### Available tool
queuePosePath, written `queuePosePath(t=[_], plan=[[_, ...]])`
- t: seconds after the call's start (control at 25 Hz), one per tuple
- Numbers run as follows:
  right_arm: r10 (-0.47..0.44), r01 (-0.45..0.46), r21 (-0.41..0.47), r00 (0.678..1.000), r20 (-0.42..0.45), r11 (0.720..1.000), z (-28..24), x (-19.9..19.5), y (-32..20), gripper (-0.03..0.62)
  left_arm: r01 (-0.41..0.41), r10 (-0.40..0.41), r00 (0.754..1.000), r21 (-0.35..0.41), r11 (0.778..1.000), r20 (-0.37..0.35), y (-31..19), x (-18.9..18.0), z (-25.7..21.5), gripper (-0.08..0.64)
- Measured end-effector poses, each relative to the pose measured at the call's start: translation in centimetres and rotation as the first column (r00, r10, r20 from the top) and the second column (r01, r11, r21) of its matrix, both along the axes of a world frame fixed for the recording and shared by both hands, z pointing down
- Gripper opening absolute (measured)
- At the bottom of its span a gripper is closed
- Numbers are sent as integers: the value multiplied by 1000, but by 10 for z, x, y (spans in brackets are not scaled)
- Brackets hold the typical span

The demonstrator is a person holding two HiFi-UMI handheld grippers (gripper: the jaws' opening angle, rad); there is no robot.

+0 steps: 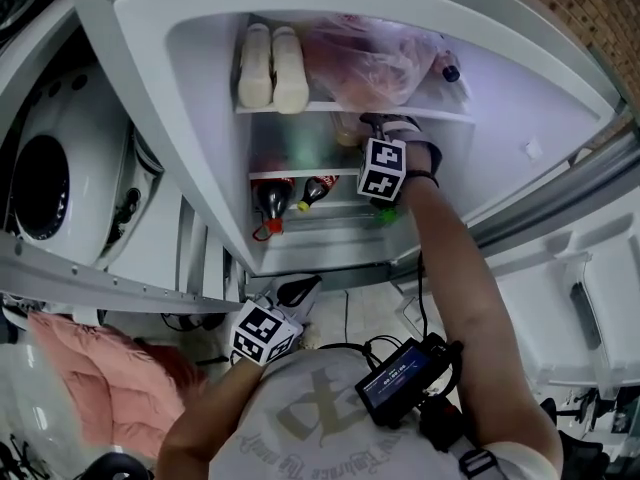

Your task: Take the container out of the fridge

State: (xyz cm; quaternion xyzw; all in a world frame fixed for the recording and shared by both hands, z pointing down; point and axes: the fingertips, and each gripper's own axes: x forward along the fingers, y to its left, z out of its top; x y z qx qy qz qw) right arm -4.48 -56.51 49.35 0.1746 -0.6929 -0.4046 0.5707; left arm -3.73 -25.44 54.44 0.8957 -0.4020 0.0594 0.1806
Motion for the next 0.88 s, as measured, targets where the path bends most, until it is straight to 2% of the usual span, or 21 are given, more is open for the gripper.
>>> queuePosePath(t=[0.08, 0.12, 0.28, 0.48, 0.88], plan=[[-7, 7, -15, 1000, -11, 1000, 3, -1, -1, 246, 9, -9, 1000, -3, 1000, 2, 0, -3, 1, 0], [-9, 8, -24, 1000, -10, 1000, 4, -1, -1, 208, 14, -14, 1000, -5, 1000, 2, 1, -4, 1, 0], [6, -5, -43, 1000, 22, 999, 4, -2, -4, 204, 36, -36, 999, -8, 999, -1, 1, -10, 1, 0], [26, -26, -14, 999, 26, 1000, 3, -1, -6, 204, 41, -41, 999, -12, 999, -1, 2, -12, 3, 0], [3, -3, -18, 999, 48, 1000, -1, -8, 18, 201, 29, -29, 1000, -17, 999, -3, 8, -10, 3, 0]])
